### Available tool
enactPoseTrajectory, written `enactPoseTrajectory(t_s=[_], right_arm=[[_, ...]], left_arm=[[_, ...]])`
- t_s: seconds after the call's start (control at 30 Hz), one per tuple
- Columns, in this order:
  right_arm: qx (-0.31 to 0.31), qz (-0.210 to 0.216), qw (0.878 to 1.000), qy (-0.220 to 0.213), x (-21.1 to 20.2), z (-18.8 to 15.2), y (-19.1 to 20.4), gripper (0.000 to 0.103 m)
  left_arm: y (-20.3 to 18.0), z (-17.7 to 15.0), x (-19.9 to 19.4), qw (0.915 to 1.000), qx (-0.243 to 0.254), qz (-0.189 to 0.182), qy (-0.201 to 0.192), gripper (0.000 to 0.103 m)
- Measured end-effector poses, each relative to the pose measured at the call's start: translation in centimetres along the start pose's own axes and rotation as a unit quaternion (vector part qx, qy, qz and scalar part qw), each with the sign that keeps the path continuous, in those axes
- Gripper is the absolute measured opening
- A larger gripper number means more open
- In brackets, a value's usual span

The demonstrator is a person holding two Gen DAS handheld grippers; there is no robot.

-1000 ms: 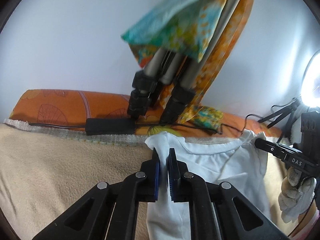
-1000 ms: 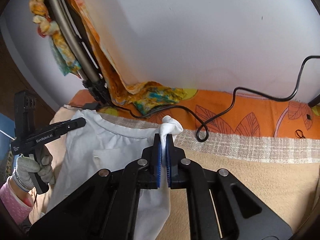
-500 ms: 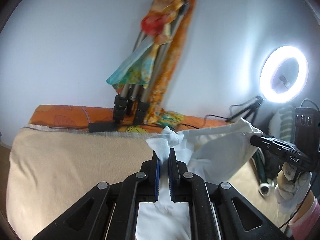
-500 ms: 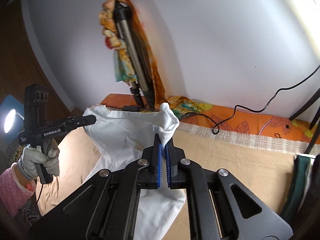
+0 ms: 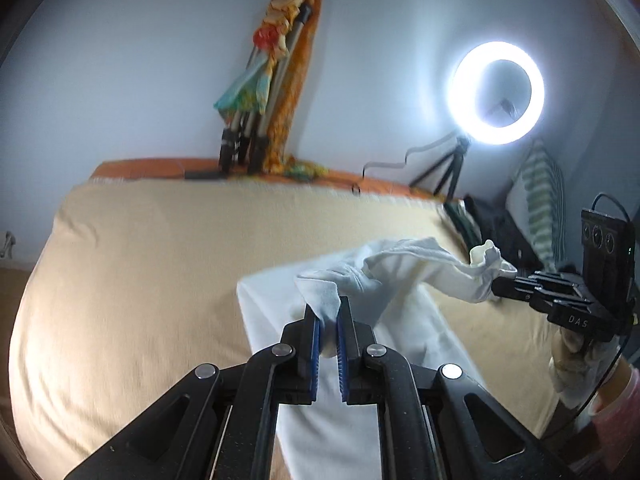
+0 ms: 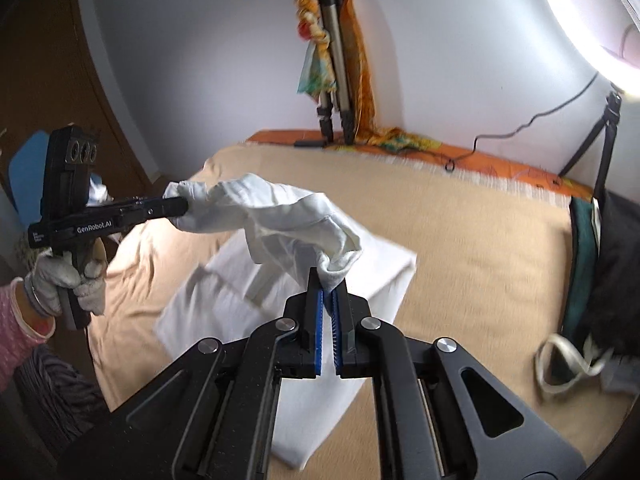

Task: Fold small clothes
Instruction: 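Fold the collar end over onto the hem fold with both tools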

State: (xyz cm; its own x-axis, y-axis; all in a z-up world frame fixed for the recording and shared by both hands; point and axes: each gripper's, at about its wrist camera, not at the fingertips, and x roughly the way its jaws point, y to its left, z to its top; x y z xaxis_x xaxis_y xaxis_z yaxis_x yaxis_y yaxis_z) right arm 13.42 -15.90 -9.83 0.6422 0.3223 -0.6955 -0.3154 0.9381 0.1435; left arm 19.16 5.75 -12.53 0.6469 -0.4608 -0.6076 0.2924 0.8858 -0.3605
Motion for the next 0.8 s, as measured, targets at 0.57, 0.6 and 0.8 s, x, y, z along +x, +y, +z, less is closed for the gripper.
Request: enactPoseTrajectory(t_s=[0.57, 0.6, 0.8], right_arm=[[-0.072, -0.073, 0.994, 0.029, -4.2, -10.0, 3.9, 0.005], [-0.064, -0.071, 0.995, 0.028, -4.7, -10.1, 3.8, 0.005], [0.107, -0.059, 0.992, 0.045, -5.0, -10.3, 1.5, 0.037]], left_arm=[[0.2, -9.1, -5.5, 0.9981, 0.037, 0.030, 0.040, 0.019], [0.3, -9.1, -5.7, 0.9984, 0.029, 0.029, 0.039, 0.024], [3.6, -9.0, -4.2, 0.9899, -0.124, -0.032, 0.062, 0.036]])
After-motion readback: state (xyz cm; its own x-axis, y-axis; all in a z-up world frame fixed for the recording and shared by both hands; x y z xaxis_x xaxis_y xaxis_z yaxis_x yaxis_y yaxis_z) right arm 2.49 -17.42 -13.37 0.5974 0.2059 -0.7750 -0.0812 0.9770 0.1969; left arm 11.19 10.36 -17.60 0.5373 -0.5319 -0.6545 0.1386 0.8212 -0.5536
